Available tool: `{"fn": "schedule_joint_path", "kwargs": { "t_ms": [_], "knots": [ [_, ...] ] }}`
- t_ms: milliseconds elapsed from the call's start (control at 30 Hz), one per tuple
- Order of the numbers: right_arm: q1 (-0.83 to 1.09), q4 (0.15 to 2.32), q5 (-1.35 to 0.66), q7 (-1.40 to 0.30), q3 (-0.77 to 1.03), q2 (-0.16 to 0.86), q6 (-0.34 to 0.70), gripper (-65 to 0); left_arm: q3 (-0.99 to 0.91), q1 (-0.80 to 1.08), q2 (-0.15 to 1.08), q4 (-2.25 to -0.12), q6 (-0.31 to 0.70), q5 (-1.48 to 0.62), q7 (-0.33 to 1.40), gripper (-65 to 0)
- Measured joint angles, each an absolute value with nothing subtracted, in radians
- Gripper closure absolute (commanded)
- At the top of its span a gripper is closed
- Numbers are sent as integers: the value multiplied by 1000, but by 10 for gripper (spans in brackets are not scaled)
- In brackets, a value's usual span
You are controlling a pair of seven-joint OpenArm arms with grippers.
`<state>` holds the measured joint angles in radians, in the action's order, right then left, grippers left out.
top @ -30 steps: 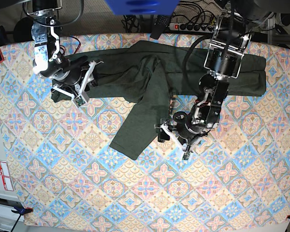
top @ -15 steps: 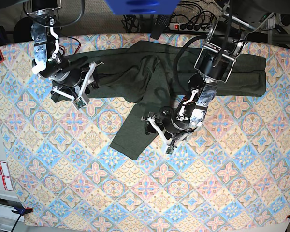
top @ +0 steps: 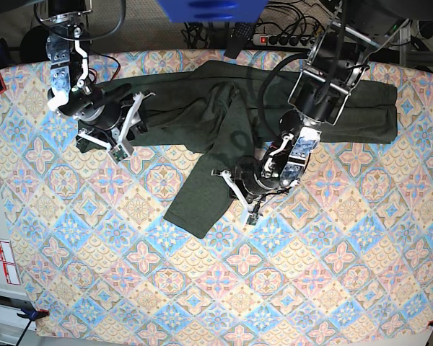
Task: Fold the T-shirt properly
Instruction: 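Fold the sleeve end with the left gripper onto the shirt body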
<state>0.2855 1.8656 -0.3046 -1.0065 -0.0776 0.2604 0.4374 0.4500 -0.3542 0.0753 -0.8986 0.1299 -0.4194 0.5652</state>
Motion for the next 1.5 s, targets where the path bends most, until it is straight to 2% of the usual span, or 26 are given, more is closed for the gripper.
{"fn": "schedule_joint_path", "kwargs": {
  "t_ms": [167,433,667,967,1267,1500],
  "knots": [
    [285,1866,-304,-1007,-78,260,437,-172,450,-342,82,-949,130,-421,587,0],
    [284,1866,-304,-1008,-78,260,437,-172,437,-237,196,-1215,129,-426,590,0],
    [281,1866,-303,-1007,-78,258,437,-172,210,-36,209,-1483,124,-416,596,0],
    [277,1865,-307,-1007,-79,258,438,-172,112,228,294,-1822,133,-419,594,0],
    [280,1864,-308,-1006,-84,258,438,-172,-115,421,297,-1969,129,-419,593,0],
    [279,1863,-305,-1007,-86,258,437,-172,-205,539,299,-2006,128,-419,593,0]
  ]
}}
